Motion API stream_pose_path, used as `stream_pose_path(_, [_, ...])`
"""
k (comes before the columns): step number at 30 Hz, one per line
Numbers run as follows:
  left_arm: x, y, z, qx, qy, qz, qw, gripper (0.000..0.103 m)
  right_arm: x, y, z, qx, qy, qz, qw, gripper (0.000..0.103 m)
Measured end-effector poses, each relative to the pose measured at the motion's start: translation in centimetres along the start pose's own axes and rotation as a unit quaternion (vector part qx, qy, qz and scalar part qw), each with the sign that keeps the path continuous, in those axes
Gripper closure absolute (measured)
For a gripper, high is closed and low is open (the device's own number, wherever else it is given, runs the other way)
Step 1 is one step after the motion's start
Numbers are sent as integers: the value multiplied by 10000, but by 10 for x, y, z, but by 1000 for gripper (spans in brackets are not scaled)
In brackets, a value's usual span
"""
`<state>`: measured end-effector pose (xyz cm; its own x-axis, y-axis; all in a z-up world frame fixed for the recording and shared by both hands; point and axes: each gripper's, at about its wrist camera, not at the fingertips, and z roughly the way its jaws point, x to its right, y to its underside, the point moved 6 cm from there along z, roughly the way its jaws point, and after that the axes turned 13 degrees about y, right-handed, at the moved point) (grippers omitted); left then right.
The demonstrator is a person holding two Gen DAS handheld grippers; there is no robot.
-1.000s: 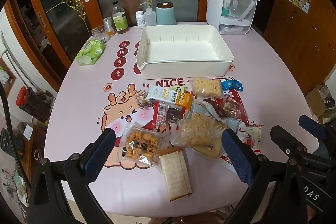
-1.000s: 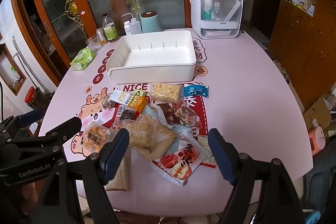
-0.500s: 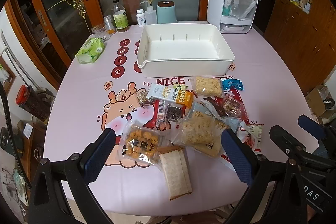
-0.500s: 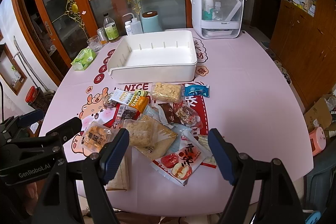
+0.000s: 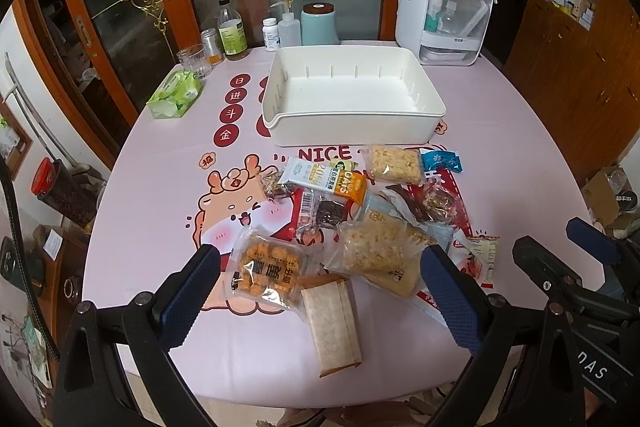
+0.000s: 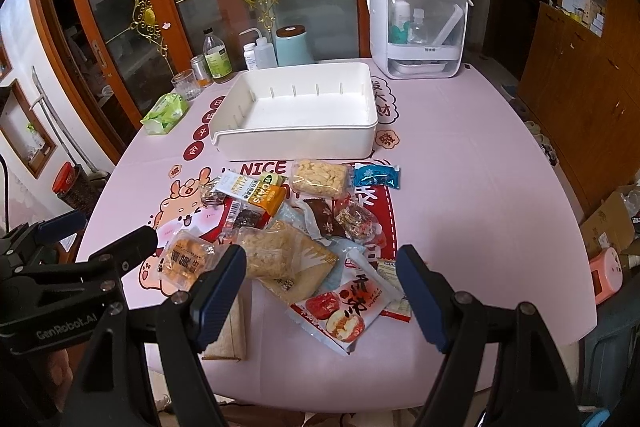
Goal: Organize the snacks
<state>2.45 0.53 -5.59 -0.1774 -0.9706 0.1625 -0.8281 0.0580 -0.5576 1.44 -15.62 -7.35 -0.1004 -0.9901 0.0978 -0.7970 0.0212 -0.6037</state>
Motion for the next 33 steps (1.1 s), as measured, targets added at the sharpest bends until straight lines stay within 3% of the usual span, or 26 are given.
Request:
stream_pose_path(17, [9, 8, -10, 107, -24, -98, 9999, 4, 9, 7, -12, 173, -160, -86, 9997, 25])
stream_pose_path(33, [-16, 11, -34, 310, -100, -114, 9994, 4, -23, 7, -24, 282, -207, -214, 9992, 25])
